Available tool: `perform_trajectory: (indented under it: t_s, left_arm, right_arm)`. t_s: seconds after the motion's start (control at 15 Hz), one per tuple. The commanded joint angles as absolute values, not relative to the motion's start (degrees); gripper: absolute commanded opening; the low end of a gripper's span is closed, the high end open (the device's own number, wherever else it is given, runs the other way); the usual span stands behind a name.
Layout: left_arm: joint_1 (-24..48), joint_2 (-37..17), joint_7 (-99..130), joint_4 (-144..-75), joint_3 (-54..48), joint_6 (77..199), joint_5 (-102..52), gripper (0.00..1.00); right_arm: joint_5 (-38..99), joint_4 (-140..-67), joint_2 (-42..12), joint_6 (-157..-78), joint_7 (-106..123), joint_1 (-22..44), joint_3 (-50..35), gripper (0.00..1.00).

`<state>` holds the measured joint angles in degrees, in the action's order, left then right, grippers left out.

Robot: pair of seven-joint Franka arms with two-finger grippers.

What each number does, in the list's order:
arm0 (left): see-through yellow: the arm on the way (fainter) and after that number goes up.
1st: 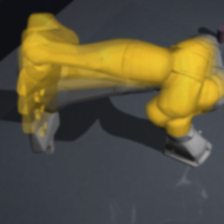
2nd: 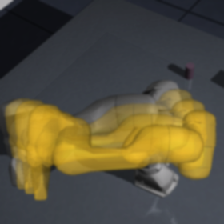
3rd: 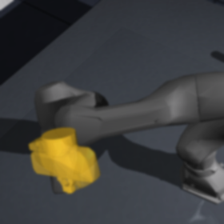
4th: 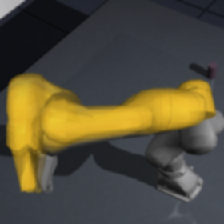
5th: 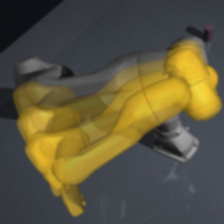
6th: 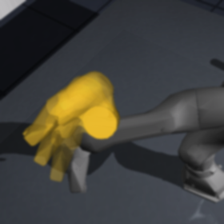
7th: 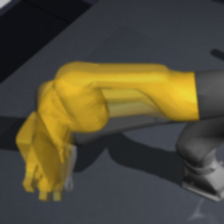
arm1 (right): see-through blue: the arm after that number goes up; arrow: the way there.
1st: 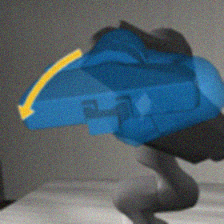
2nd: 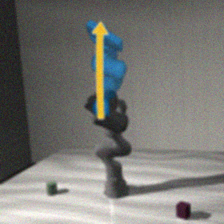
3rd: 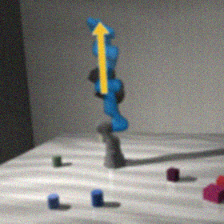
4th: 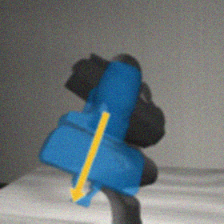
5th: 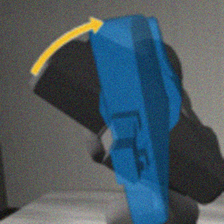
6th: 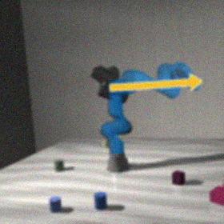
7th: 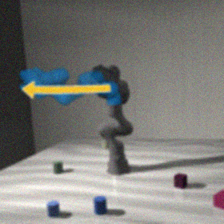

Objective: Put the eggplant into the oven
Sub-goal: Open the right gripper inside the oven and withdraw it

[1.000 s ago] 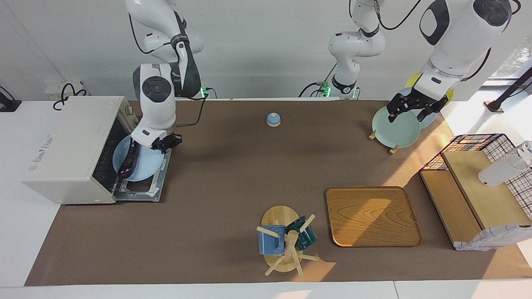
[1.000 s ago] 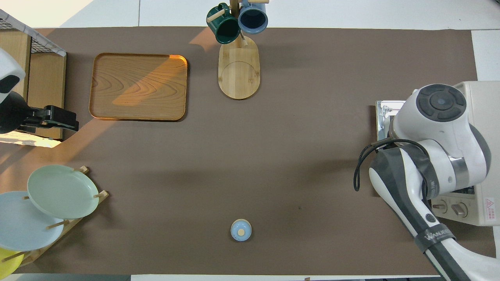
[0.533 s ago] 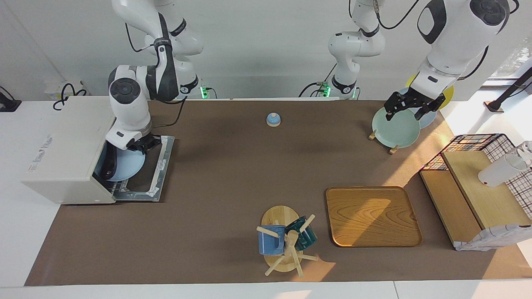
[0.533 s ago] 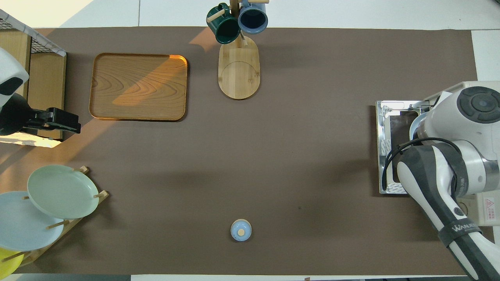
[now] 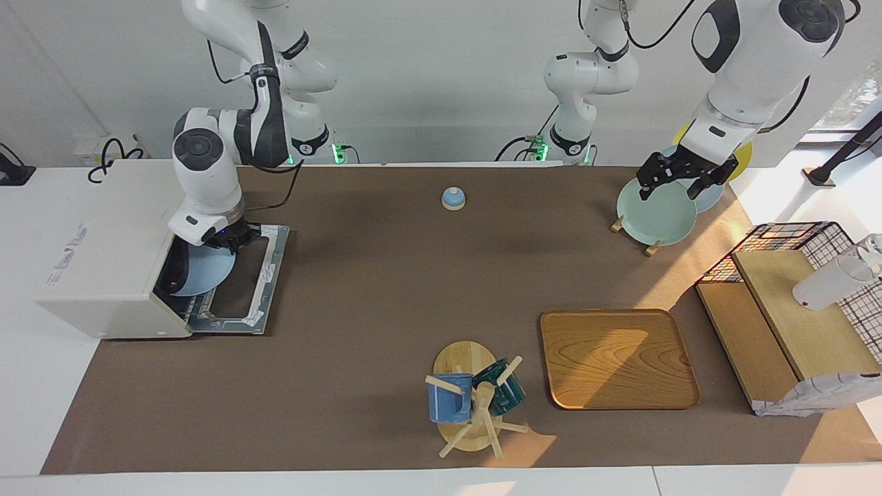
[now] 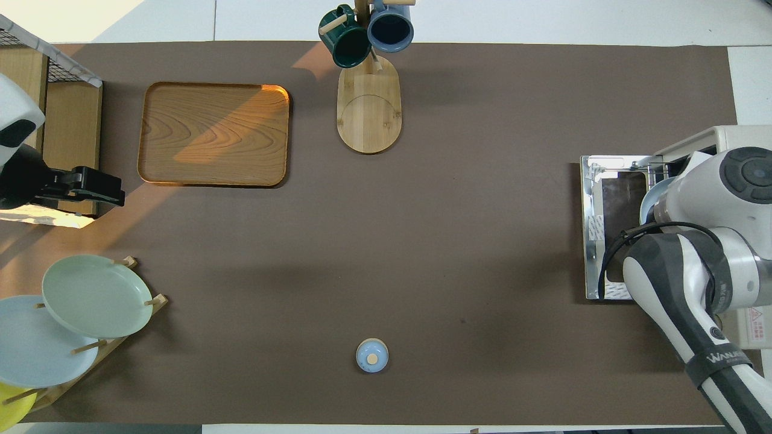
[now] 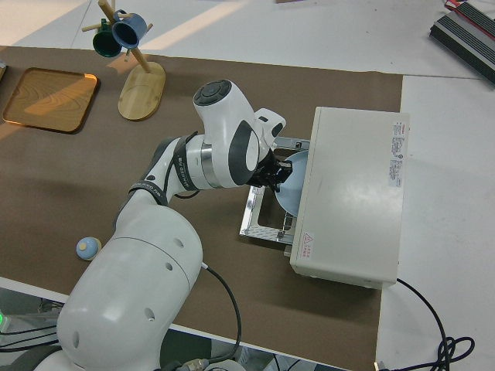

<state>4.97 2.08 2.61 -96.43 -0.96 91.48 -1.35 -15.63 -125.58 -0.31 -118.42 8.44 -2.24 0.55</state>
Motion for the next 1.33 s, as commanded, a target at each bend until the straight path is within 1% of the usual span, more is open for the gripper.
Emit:
perform_trajectory:
  t_s: [0.0, 0.13, 0.2, 0.27, 0.33, 0.53, 0.67, 0.73, 0.8, 0.87, 0.93, 1.07, 1.13, 1.27]
  left_arm:
    - [5.36, 3.25, 2.46, -97.47, -0.97, 91.05, -0.09, 1.00]
    - [5.36, 3.25, 2.46, -97.47, -0.97, 91.05, -0.09, 1.00]
    - [5.36, 3.25, 2.46, -97.47, -0.97, 91.05, -0.09, 1.00]
    - [5.27, 3.25, 2.29, -97.47, -0.97, 91.05, -0.09, 1.00]
    - [4.93, 3.25, 1.85, -97.47, -0.97, 91.05, -0.09, 1.00]
    - [4.66, 3.25, 1.76, -97.47, -0.97, 90.97, -0.09, 1.00]
    - [4.40, 3.34, 1.58, -97.38, -0.97, 91.05, -0.09, 1.00]
    - [4.39, 3.17, 1.58, -97.03, -0.97, 91.05, 0.00, 1.00]
    - [4.39, 3.25, 1.58, -97.03, -0.97, 90.97, 0.00, 1.00]
    - [4.22, 3.34, 1.58, -97.12, -1.05, 91.23, 0.00, 1.00]
    - [4.04, 3.34, 1.50, -97.21, -1.05, 91.23, 0.00, 1.00]
    - [3.25, 3.34, 1.41, -97.21, -1.32, 91.49, 0.00, 1.00]
    - [2.90, 3.34, 0.62, -97.47, -1.32, 91.67, 0.00, 1.00]
    - [2.20, 3.78, -0.53, -97.56, -1.32, 91.67, -0.09, 1.00]
  right_arm:
    - [-15.29, -128.06, 0.88, -120.59, 10.99, -4.48, -0.18, 0.05]
    - [-15.21, -128.06, 0.88, -120.50, 11.07, -4.39, -0.18, 0.16]
    - [-15.03, -127.80, 0.79, -120.32, 11.07, -4.31, -0.18, 0.20]
    - [-14.94, -127.53, 0.79, -120.06, 11.07, -4.13, -0.18, 0.21]
    - [-14.85, -127.18, 0.79, -119.62, 11.07, -3.96, -0.18, 0.24]
    - [-11.62, -123.06, -0.26, -115.33, 11.16, -2.56, -0.26, 0.24]
    - [-9.33, -119.46, -1.57, -112.34, 10.64, -0.63, -0.26, 0.22]
    - [-8.01, -118.57, -2.10, -112.76, 9.85, 0.95, -0.26, 0.14]
    - [-7.04, -118.74, -2.20, -114.50, 5.93, 2.71, -0.26, 0.00]
    - [-7.03, -119.61, -2.46, -118.00, -0.20, 5.68, -0.26, 0.00]
    - [-7.03, -120.40, -3.94, -120.82, -4.00, 7.63, -0.26, 0.00]
    - [-7.21, -121.63, -7.10, -125.92, -7.55, 8.61, -0.26, 0.00]
    - [-7.90, -121.73, -9.03, -127.08, -7.65, 8.70, -0.18, 0.00]
    - [-10.70, -121.99, -9.84, -127.01, -7.47, 8.61, -0.09, 0.00]
